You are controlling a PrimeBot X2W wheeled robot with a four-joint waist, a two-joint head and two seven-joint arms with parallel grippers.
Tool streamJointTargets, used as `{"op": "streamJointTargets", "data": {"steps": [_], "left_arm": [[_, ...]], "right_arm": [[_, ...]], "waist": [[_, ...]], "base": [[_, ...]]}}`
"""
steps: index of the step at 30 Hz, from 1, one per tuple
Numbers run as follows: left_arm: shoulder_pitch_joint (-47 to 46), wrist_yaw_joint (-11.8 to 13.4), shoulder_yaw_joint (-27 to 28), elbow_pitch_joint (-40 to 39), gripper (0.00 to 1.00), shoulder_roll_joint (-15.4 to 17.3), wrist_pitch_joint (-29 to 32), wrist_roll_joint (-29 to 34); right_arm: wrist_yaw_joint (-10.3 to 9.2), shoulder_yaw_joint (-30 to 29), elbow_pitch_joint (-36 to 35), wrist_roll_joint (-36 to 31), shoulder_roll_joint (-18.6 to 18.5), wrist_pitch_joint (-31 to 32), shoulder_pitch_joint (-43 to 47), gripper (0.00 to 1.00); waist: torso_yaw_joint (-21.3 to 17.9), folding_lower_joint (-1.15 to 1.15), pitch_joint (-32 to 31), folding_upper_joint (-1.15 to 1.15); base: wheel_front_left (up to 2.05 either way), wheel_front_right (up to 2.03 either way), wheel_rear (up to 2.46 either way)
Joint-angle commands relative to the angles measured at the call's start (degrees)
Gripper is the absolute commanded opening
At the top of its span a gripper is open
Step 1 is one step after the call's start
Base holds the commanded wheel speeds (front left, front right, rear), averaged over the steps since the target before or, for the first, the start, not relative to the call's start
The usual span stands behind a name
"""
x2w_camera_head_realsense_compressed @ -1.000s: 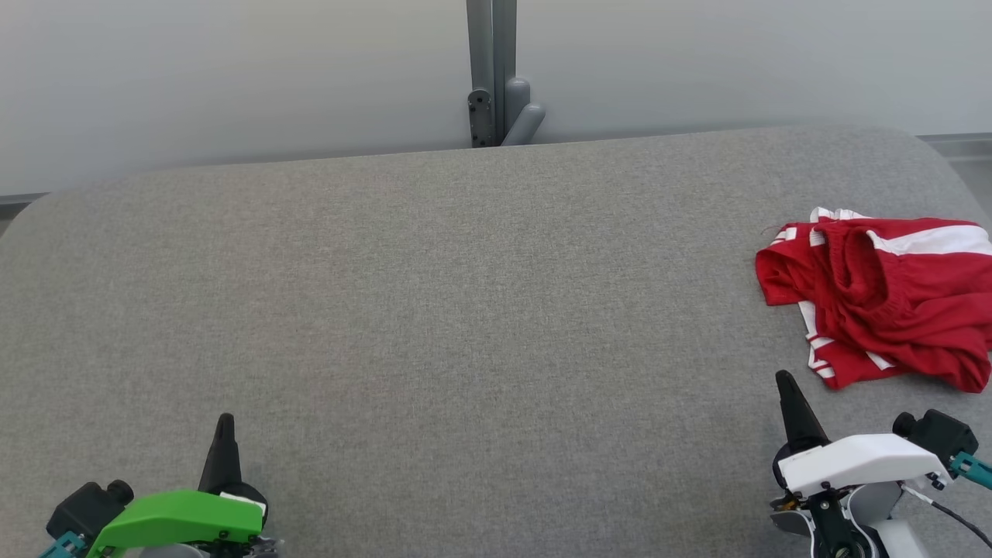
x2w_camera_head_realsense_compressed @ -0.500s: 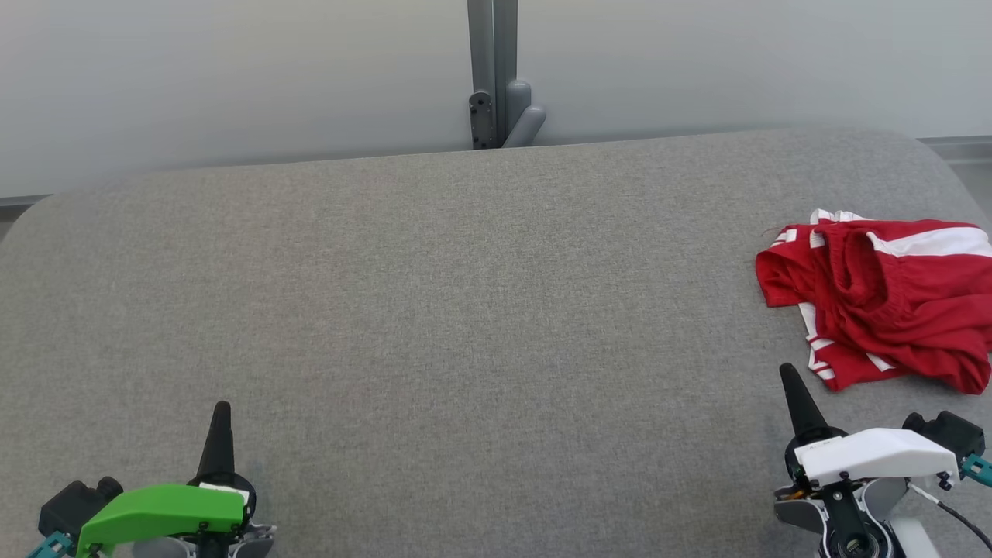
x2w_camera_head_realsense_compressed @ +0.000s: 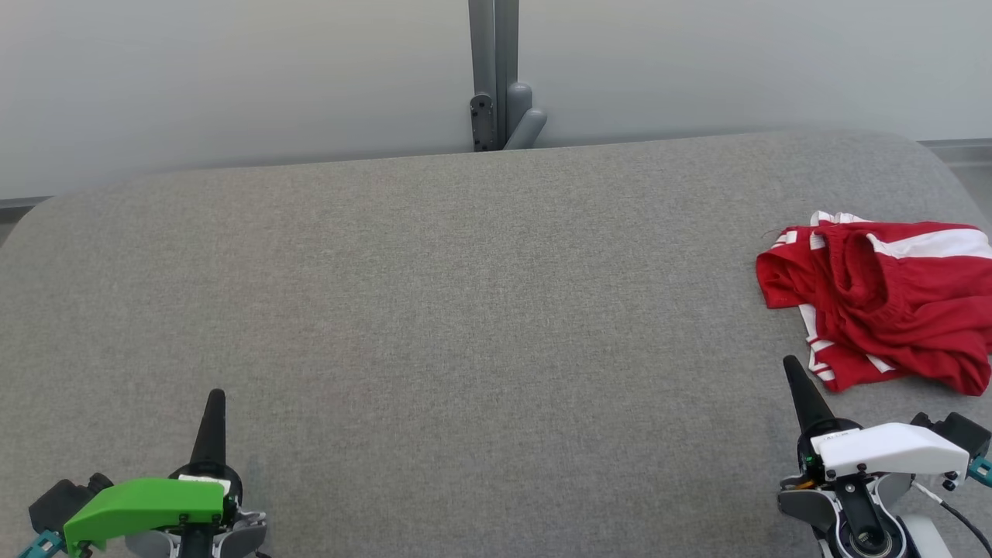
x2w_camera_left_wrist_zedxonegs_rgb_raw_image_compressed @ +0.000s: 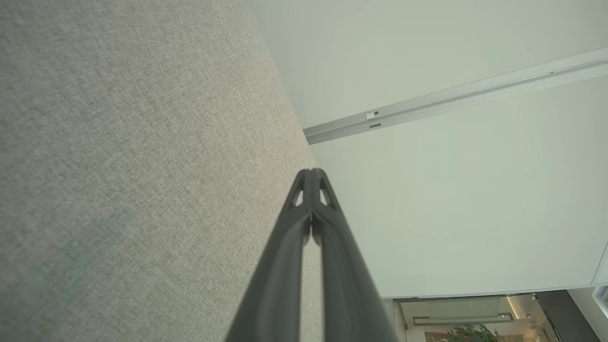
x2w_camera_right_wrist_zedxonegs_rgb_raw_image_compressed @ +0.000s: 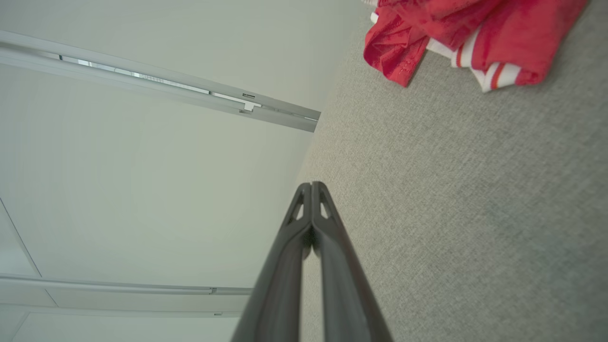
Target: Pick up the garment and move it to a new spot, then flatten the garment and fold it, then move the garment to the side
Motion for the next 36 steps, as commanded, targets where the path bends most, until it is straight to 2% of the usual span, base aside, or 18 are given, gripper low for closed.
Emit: {"op": "streamJointTargets", "data": {"steps": [1,36], "left_arm": [[-1.21,-0.46,0.21,-0.77,0.00,0.36,0.22,-1.07],[-2.28,-1.87,2.00,-2.44,0.00,0.47,4.29,-16.19]], "right_arm": [[0.01,-0.30,-0.68,1.27,-0.31,0.36,-0.94,0.00],[0.01,-1.90,-2.53,17.57,-0.41,4.27,-1.12,0.00]], "waist": [[0.01,0.00,-0.02,0.29],[0.22,0.00,-0.62,0.41]], "base": [[0.00,0.00,0.00],[0.00,0.00,0.00]]}}
